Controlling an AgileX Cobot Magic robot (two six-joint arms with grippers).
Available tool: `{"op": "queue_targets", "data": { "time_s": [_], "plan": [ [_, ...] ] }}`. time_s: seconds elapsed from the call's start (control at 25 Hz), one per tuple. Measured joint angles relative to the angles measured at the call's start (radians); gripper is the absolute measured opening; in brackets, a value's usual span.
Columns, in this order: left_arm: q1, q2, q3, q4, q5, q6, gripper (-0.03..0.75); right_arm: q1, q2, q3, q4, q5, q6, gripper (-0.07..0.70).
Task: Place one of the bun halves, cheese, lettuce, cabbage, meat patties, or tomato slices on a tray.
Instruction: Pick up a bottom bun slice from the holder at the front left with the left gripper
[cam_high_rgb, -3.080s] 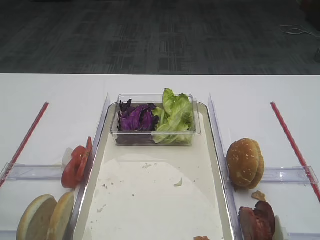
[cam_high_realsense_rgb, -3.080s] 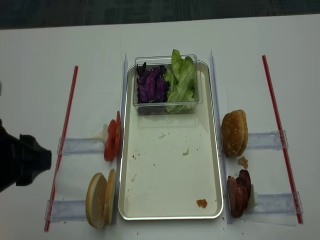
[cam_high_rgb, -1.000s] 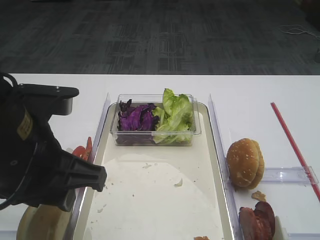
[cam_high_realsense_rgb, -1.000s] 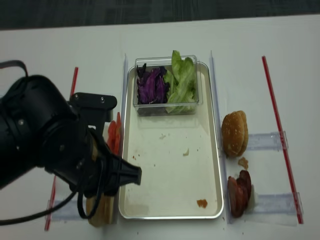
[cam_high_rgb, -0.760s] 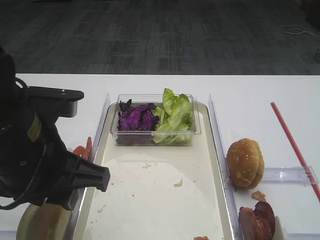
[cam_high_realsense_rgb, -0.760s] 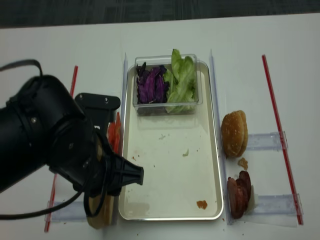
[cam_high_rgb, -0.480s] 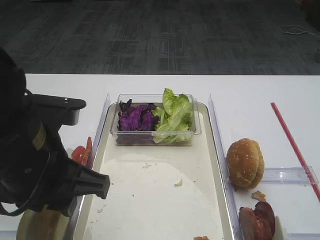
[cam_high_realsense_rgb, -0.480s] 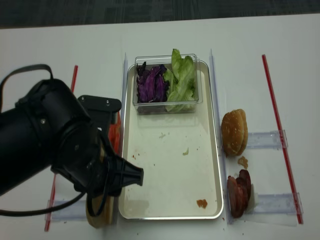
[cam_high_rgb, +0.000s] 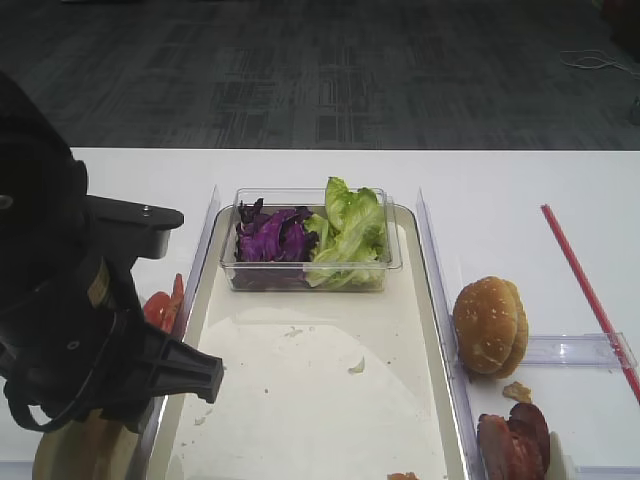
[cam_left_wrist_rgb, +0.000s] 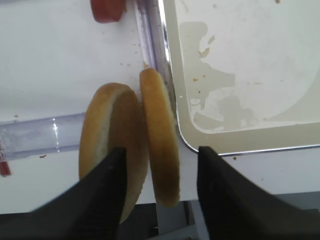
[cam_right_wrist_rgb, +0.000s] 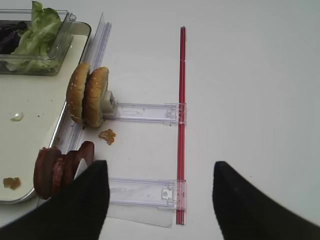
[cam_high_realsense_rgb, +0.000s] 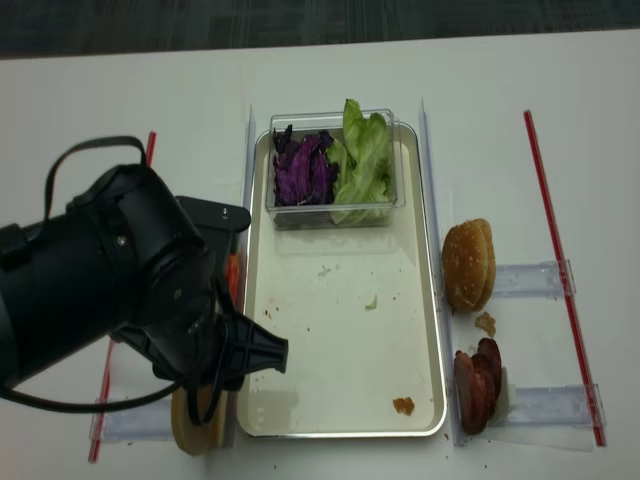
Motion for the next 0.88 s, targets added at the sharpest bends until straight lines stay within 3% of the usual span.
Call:
{"op": "queue_targets", "data": {
  "time_s": [0.56,0.88],
  "plan": [
    [0.0,0.051,0.0,-0.008,-0.021,0.04,0.301,0.0,0.0,0.0,-0.002,0.0,0.003,0.469],
    [0.0,0.059,0.0,-0.008,-0.013,0.042,0.224,0.0,0.0,0.0,-0.002,0.0,0.006,0.47]
  ]
}}
